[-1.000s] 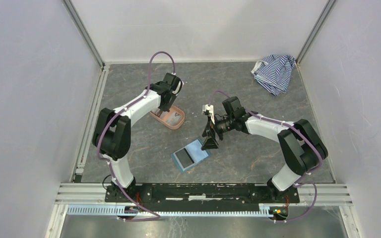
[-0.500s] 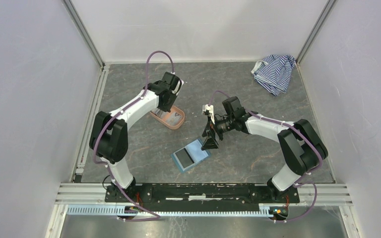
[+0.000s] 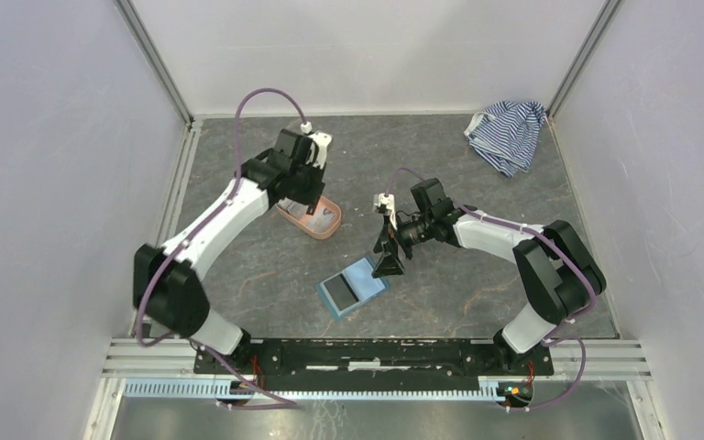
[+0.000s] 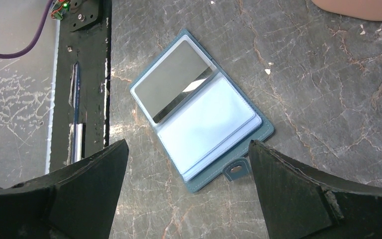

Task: Put the credit cards into the card holder
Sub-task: Pick up the credit card from the storage box, then insert the credit card into the card holder.

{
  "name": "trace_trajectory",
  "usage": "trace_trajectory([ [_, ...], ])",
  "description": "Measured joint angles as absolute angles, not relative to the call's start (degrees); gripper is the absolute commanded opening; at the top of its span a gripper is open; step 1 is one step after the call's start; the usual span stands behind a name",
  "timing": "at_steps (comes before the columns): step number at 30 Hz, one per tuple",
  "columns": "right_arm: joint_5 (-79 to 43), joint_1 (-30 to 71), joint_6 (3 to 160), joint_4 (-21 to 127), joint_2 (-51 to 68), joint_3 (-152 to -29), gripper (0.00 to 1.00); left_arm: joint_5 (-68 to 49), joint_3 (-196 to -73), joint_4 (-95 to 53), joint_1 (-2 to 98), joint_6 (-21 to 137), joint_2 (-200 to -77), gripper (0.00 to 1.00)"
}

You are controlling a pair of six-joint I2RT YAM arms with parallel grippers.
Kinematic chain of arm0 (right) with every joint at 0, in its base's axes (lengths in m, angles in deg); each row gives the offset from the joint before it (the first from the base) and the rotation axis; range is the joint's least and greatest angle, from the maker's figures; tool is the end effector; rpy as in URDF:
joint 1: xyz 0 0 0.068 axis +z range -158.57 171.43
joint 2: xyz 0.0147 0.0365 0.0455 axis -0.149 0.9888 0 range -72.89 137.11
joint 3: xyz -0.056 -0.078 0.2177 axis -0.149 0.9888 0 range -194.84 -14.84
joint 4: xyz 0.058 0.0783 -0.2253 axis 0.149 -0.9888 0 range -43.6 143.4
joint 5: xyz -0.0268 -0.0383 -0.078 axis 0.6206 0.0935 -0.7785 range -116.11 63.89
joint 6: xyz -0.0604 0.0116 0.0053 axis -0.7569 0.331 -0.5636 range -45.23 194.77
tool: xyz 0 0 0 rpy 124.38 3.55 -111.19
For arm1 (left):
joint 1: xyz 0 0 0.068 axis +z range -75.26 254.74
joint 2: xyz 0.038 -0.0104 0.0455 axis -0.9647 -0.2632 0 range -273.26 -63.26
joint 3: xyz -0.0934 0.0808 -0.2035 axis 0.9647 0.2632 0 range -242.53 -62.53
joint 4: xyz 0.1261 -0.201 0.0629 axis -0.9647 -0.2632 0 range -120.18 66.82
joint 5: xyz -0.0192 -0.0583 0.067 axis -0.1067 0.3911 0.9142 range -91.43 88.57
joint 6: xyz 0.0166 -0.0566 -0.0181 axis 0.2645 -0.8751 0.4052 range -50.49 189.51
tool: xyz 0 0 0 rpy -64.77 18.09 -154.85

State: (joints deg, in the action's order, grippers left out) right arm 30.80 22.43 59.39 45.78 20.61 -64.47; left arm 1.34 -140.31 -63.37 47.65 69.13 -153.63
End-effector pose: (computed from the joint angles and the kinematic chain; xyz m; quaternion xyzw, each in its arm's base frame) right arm 0.2385 0.1888 0.1484 -0.4713 0.7011 0.4850 0.2261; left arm 0.2947 -0.1483 0.2543 0.2113 0.9236 -0.0535 0.3154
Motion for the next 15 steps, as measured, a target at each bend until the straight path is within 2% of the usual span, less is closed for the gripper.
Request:
trace_trajectory([
  [3,30.53,22.43,58.78,45.43,20.47,-64.56,0.98,-3.95,-135.52,-60.59,47.67,67.05,-147.33,0.06],
  [15,28.0,22.41,56.62,44.66,16.72,-64.56,0.98,-25.17,-103.72,-40.13,47.65,49.74,-124.21,0.02],
])
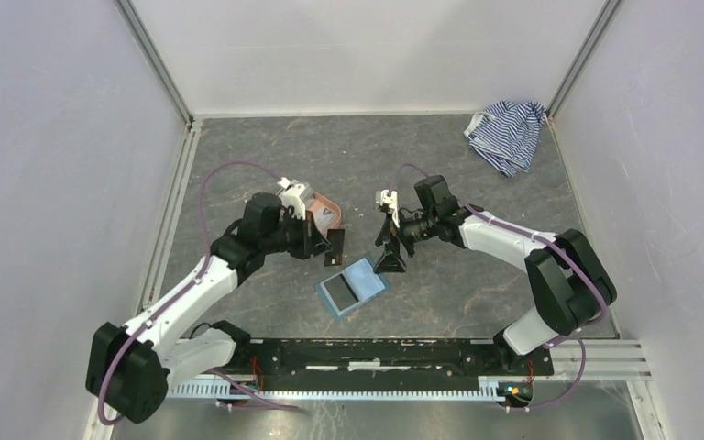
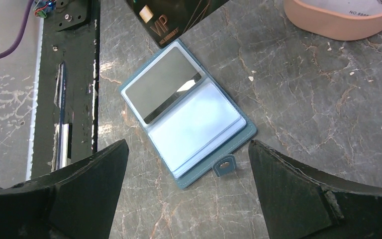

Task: Put the credit cards into the card holder
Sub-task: Insert the credit card into the card holder.

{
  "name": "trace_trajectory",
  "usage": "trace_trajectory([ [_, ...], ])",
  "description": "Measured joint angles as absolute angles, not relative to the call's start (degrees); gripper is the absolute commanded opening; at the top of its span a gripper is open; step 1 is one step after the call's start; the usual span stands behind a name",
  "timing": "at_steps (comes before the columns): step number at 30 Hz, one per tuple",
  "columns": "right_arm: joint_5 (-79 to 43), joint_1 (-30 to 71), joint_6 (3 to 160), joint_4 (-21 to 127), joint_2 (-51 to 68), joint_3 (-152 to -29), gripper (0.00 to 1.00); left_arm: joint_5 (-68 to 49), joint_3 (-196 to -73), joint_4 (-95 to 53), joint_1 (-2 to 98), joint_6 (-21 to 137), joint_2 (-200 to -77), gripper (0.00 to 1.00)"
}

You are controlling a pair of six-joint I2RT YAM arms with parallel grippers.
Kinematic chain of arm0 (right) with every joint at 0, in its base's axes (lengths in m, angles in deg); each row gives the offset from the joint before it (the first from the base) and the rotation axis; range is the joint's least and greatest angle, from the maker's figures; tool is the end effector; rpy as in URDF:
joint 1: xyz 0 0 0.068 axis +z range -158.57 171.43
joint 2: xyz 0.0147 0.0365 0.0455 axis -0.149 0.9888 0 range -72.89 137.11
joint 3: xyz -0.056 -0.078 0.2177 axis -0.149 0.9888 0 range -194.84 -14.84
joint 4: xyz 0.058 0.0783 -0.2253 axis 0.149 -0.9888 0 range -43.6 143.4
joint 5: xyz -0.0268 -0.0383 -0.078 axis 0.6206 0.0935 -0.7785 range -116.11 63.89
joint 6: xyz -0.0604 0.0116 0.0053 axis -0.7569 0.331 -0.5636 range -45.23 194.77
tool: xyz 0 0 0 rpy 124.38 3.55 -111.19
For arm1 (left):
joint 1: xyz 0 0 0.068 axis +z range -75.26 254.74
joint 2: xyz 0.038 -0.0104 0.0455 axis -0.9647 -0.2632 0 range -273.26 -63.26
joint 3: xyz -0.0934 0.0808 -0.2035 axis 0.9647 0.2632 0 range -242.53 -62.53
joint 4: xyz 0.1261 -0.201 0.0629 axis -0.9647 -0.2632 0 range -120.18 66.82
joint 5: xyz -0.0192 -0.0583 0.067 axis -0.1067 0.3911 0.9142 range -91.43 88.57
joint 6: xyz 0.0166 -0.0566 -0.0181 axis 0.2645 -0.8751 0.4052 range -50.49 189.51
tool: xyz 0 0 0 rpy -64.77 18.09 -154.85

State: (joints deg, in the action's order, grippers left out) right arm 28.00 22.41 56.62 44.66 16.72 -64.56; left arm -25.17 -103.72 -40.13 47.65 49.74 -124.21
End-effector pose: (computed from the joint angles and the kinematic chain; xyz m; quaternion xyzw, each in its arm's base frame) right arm 0.2367 0.1861 0.1651 -0.4925 0.6910 0.4580 0.2651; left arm 0.2030 -0.1250 0.2225 0.1479 0.8670 -0.3432 0.3296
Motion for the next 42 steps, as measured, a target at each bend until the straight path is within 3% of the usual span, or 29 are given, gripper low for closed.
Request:
trace_trajectory([
  [13,26.84,21.91,56.88,45.34,16.39,-64.54,0.98,-31.91,-74.24,-17.51,47.65,19.21,-103.6,0.02],
  [20,27.3,21.91,57.89,46.43,16.41,-64.54,0.98,-32.3,-65.12,-11.26,47.65,7.32,-96.34,0.02],
  [33,27.45,22.08,58.04,46.85,17.57,-64.51,0.98,-33.06,-63.24,1.44,47.61,1.57,-106.99,0.02],
  [42,22.27,22.67,58.54,46.89,19.82,-64.51,0.98,-33.0,-63.26,0.06,46.73,4.19,-113.67,0.02],
])
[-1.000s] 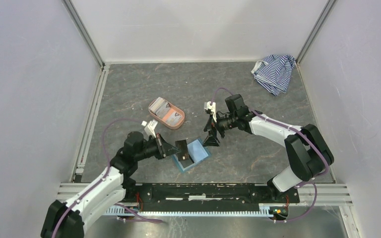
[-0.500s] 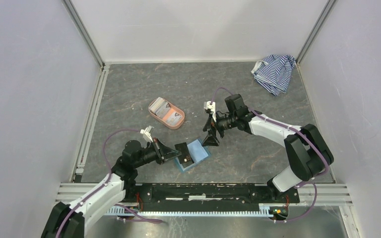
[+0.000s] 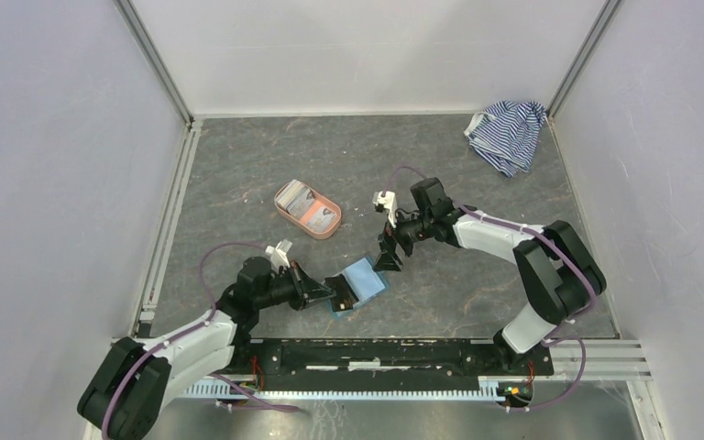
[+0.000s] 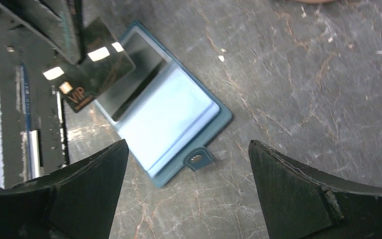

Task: Put the credit cards into the card holder
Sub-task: Insert the credit card into the card holder.

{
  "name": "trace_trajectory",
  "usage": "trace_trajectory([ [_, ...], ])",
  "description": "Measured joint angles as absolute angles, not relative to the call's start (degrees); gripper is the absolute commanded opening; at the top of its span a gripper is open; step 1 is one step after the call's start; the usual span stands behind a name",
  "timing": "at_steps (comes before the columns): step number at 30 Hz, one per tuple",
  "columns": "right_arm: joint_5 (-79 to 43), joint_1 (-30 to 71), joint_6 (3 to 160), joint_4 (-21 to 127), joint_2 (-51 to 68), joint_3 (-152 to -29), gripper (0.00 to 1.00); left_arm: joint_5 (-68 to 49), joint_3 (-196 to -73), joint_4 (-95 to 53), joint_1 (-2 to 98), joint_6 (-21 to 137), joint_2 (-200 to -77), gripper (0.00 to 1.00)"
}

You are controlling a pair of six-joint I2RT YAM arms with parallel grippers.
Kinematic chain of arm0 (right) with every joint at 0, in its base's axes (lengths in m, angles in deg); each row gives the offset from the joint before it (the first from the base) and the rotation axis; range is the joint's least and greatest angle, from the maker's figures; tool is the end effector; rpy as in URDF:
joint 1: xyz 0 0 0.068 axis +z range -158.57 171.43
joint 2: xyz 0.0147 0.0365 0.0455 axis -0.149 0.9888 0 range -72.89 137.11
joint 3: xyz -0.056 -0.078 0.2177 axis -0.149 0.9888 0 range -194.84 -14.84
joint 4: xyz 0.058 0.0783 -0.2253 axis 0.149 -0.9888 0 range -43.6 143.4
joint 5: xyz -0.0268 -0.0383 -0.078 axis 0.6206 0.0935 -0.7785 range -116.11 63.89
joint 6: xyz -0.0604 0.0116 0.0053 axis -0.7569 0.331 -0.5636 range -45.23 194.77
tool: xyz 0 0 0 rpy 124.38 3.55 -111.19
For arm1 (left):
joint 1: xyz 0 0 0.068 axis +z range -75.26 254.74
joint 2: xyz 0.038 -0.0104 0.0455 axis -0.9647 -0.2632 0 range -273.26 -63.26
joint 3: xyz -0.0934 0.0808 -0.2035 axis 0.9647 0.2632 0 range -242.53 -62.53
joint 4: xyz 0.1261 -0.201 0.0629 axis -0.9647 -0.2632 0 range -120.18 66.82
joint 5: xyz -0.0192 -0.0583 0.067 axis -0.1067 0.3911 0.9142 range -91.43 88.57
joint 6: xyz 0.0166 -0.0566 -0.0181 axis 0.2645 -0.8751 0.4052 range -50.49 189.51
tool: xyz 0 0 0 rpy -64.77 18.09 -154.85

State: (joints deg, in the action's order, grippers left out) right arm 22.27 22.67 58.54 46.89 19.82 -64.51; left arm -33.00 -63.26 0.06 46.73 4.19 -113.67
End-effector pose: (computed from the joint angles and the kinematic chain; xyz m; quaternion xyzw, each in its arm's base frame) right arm 0.2439 0.1887 0.1495 -0.4742 0.7265 0.4224 0.2624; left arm 0.1384 -0.1013 0.1036 -0.1259 0.8209 -0.5273 0.1796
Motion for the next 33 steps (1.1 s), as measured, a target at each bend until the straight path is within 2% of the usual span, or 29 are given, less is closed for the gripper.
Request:
trace_trajectory([
  [14,10.4,24.57,58.89,46.17,22.0,-64.51,0.98,-32.65,-63.26,-4.0,46.64,5.7,-108.82,0.02],
  [17,10.25,25.8,59.55,46.24,22.11,-64.51,0.93,-31.73,-63.26,-4.42,46.64,5.63,-108.04,0.02],
  [20,9.7,26.3,60.07,46.24,22.25,-64.54,0.84,-31.14,-63.26,-4.59,46.64,5.52,-106.7,0.02],
  [22,9.38,26.28,60.14,46.19,22.29,-64.54,0.74,-30.4,-63.26,-4.66,46.64,5.09,-105.98,0.02],
  [27,8.46,26.32,60.07,45.78,22.49,-64.62,0.38,-29.41,-63.26,-4.68,46.64,3.82,-105.67,0.02],
  [33,8.04,26.59,59.96,45.1,22.79,-65.39,0.14,-28.41,-63.26,-4.72,46.64,3.08,-105.35,0.02],
])
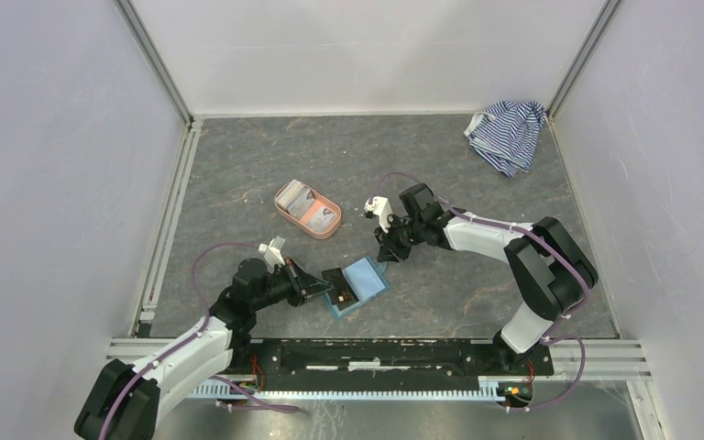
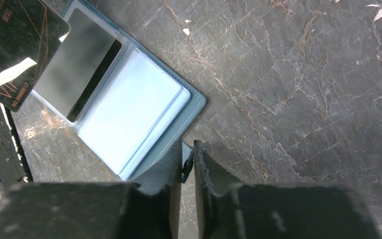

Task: Put the credit cards into the card holder
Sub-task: Insert the credit card into the card holder.

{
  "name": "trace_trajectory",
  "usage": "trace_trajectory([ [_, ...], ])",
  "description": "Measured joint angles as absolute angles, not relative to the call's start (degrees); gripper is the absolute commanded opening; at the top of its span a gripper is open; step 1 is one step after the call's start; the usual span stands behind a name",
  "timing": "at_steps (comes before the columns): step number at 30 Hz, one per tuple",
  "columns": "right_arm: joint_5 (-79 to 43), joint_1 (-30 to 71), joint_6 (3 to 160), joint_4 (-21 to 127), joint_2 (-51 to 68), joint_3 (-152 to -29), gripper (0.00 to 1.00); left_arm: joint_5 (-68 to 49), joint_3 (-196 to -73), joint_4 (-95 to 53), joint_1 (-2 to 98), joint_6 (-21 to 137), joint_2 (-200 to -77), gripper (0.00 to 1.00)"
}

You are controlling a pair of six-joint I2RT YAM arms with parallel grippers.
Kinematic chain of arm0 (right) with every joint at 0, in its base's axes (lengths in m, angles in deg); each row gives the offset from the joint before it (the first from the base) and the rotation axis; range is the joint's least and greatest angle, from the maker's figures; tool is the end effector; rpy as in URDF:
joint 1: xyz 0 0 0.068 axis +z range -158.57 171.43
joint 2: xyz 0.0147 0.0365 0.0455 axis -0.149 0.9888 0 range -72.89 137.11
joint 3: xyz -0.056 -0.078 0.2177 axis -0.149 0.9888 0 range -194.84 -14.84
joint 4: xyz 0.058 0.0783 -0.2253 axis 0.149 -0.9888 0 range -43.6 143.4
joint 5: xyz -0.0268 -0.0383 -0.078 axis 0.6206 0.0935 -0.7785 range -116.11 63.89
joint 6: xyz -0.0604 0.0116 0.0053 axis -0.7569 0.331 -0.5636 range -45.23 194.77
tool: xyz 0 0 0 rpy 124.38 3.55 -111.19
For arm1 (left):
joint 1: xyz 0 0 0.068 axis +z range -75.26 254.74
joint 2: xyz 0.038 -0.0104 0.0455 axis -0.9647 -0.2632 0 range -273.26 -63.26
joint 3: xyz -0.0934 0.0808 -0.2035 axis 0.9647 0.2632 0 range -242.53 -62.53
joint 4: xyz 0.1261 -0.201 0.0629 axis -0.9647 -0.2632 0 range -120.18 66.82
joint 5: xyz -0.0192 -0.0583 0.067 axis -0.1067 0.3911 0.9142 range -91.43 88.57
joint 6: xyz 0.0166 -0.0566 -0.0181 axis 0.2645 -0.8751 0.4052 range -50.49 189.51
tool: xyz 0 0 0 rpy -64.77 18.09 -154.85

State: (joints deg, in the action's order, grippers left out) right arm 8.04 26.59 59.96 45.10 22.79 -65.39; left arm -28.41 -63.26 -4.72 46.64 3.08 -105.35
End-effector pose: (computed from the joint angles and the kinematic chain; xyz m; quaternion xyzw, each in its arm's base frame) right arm 0.2408 0.2016 0.1306 -0.4669 0.7838 0.3274 0.2460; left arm 0.1382 -0.0978 0.1158 -0.1443 0.8078 -0.5267 0.2219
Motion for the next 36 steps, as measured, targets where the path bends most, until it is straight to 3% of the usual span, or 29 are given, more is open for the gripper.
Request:
trace_trajectory([
  [7,5.48,26.56,60.64,45.78,22.75,-65.39,0.0,-28.23,-63.26,-4.75,46.64,1.33,-103.42,0.02],
  [14,3.08,23.59,63.5,49.56,19.88,-62.94,0.0,-27.99,-63.59,-2.25,45.62,-0.36,-107.23,0.02],
  [28,2.12,12.64,69.21,54.87,18.99,-60.19,0.01,-22.09,-72.36,11.54,35.17,-1.6,-129.56,0.02],
  [30,2.36,12.29,69.45,55.0,19.01,-60.19,0.15,-21.74,-73.36,13.79,34.25,-1.62,-133.04,0.02],
  [36,3.63,11.92,69.25,55.07,18.99,-60.21,0.91,-20.54,-75.42,18.75,32.83,-1.67,-140.62,0.02],
])
